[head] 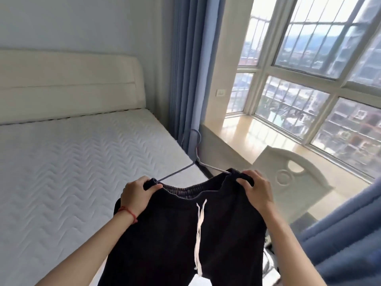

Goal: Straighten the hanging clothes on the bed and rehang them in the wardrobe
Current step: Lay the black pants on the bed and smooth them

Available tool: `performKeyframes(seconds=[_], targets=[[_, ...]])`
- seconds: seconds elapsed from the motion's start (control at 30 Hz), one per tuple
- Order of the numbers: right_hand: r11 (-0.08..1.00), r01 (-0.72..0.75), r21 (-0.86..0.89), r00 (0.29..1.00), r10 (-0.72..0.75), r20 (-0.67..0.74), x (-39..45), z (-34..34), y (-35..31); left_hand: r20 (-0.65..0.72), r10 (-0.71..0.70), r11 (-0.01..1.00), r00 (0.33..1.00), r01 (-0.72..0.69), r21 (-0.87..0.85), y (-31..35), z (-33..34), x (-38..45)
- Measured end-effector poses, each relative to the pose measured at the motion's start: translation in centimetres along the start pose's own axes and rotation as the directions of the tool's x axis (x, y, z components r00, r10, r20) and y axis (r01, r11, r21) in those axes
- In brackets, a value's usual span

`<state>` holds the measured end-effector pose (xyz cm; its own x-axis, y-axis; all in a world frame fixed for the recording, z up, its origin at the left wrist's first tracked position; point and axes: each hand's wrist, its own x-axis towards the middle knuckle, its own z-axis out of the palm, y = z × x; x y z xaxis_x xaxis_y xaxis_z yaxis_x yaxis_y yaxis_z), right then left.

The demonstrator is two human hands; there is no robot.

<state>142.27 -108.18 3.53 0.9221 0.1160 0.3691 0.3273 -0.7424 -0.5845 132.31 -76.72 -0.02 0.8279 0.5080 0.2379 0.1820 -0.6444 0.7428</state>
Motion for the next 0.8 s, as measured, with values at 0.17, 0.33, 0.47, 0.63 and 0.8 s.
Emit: performKeyframes(seconds=[0.17,0.33,0.47,0.63,0.8], targets=[[0.999,0.045,-0.027,0.995,-0.042,0.095,7.4,4.2,5.6,0.001,-0.146,0.989,0.989,0.146,0.013,-0.2,6.9,3.2],[0.997,0.064,-0.051,0.980,-0.053,0.193,11.8,7.4,8.3,0.002,-0.243,0.969,0.970,0.242,0.044,-1.4,11.1,5.2],[0.997,0.061,-0.055,0.976,-0.048,0.213,13.0,9.1,9.1,-0.012,-0.265,0.964,0.964,0.265,0.035,-2.1,12.3,6.0],[0.996,0.043,-0.079,0.978,-0.026,0.205,13.0,9.9,9.8,0.028,-0.228,0.973,0.973,0.229,-0.027,-3.1,13.0,6.9],[0.996,0.010,-0.083,0.973,0.009,0.232,14.1,11.5,10.4,0.099,-0.220,0.975,0.970,0.221,0.000,-4.0,13.3,7.7]])
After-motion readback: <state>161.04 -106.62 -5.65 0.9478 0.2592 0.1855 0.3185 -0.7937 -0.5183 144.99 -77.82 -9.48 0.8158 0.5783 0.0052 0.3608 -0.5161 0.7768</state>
